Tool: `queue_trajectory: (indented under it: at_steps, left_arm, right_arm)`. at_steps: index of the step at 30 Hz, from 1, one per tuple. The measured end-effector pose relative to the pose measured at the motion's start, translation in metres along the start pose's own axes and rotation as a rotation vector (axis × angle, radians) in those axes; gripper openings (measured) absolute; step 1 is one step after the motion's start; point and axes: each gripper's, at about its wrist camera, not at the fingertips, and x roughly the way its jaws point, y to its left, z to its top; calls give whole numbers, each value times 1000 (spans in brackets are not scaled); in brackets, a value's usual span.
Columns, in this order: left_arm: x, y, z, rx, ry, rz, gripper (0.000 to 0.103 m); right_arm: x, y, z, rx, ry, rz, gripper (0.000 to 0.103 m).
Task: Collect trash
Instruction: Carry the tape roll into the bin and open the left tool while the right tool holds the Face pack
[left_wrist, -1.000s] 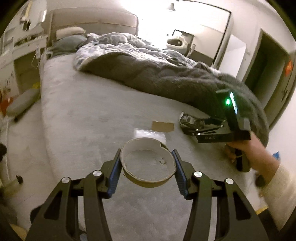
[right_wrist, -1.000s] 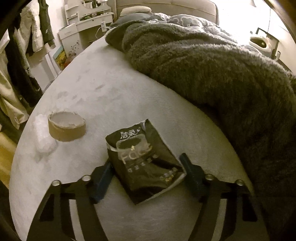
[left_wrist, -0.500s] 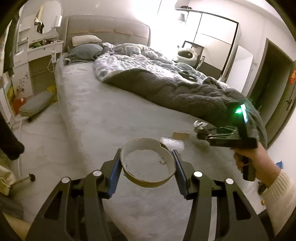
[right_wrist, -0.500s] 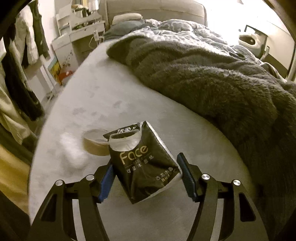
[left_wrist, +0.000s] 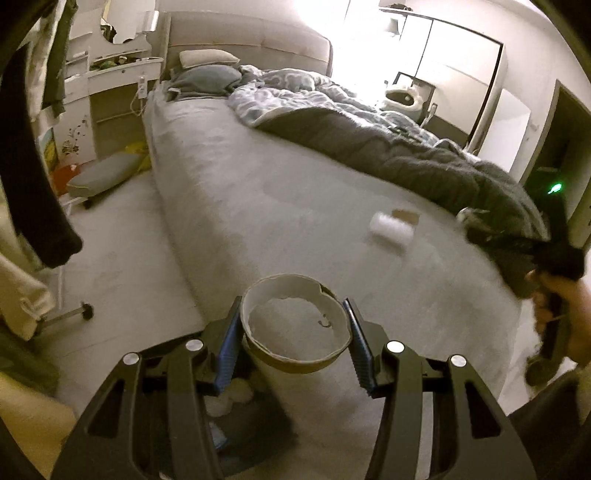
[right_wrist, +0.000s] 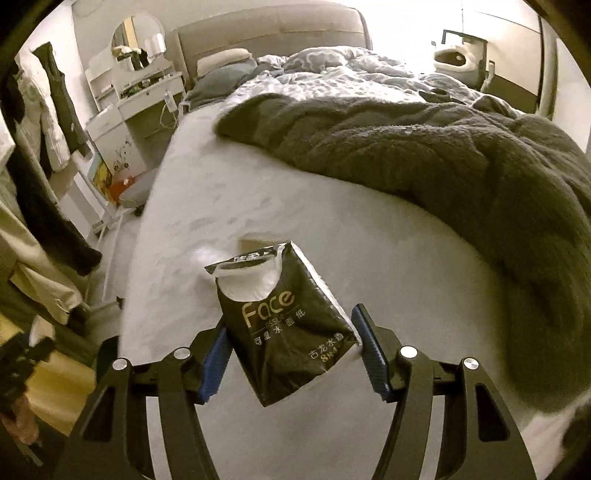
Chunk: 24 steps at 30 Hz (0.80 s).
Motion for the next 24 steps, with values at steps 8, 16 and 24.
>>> queue_trajectory:
  at_steps: [8, 16, 24]
  left_arm:
    - [-23, 20, -29, -21, 13, 81, 55]
    - [-17, 50, -58, -74, 104, 144, 56]
    - [1, 85, -87, -181, 204, 140, 56]
  right_arm:
    - [-36, 52, -23, -18, -67, 25, 64]
    - [-32, 90, -38, 9, -32, 125, 64]
    - [-4, 167, -52, -159, 54, 198, 64]
